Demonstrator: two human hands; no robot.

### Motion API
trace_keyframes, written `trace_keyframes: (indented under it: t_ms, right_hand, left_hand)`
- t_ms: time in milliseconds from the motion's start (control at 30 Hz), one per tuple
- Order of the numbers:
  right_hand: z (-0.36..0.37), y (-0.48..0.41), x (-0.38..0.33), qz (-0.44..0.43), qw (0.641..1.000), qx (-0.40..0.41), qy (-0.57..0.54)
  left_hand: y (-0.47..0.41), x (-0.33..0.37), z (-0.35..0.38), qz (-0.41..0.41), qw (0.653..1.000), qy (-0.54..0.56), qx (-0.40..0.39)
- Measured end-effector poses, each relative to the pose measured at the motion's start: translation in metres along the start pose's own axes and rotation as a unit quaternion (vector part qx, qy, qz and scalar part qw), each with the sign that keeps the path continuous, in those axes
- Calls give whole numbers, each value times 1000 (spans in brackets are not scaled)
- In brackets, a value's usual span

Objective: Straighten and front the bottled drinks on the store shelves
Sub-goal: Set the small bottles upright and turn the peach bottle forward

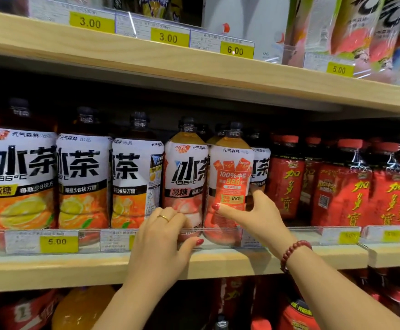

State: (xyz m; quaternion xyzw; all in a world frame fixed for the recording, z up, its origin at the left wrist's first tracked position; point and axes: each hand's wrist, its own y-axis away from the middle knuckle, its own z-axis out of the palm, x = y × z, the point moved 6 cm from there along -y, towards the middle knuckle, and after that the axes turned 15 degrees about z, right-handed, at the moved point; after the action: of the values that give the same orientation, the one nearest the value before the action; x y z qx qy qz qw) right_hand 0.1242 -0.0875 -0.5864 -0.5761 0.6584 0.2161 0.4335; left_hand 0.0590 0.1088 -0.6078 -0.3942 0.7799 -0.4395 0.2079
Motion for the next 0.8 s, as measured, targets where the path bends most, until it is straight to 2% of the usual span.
trace_keyframes:
  t_ms: [167, 267, 333, 467, 567, 667, 800]
  right_hand:
    - [1, 7, -3, -35, 998, 19, 48]
    - [1, 12, -6, -34, 999, -10, 35]
    - [-4, 19, -7, -57, 998, 16, 28]
    - [-17, 68, -1, -173, 975, 121, -67]
    - [-8, 109, 26, -218, 956, 132, -144]
    - [15, 130, 70, -186, 959, 107, -187]
    - [58, 133, 137, -65, 983, 55, -163]
  left_hand:
    - [0, 0, 1, -9, 1000, 0, -12]
    - [0, 0, 1, -8, 1000, 1, -15]
    - [0, -1, 2, -8, 1000, 5, -16]
    - [0, -4, 1, -18, 1000, 22, -2]
    - [-1, -5, 0, -16, 999, 27, 6]
    - [-1, -4, -1, -14, 1000, 23, 12]
    - [0, -4, -1, -13, 1000, 25, 13]
